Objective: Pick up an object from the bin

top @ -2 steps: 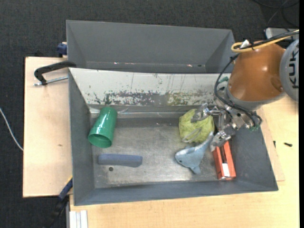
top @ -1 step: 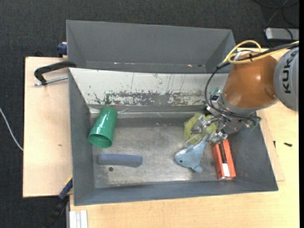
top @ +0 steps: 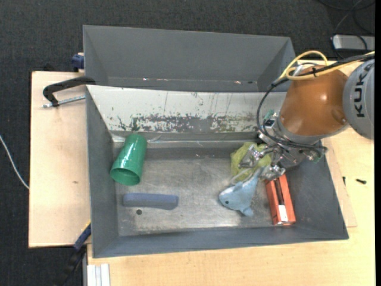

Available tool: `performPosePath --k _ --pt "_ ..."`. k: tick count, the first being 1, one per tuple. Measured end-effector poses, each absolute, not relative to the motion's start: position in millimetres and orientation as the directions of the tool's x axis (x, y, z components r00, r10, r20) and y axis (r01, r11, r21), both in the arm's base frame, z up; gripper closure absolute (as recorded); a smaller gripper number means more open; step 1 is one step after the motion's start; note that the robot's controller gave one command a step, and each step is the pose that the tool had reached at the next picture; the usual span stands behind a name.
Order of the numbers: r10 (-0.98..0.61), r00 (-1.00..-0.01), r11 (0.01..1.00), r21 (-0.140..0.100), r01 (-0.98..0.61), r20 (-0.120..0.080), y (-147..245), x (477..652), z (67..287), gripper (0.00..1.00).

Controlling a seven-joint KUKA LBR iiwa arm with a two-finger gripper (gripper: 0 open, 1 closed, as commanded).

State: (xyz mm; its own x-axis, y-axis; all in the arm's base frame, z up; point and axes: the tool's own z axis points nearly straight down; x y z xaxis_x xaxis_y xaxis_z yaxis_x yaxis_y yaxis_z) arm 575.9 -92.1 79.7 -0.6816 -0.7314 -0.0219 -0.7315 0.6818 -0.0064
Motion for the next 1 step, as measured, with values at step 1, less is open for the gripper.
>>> performPosePath --k 1 --pt "-0.776 -0.63 0.63 -0.009 -0.776 -0.007 -102.1 562.3 247.9 1.0"
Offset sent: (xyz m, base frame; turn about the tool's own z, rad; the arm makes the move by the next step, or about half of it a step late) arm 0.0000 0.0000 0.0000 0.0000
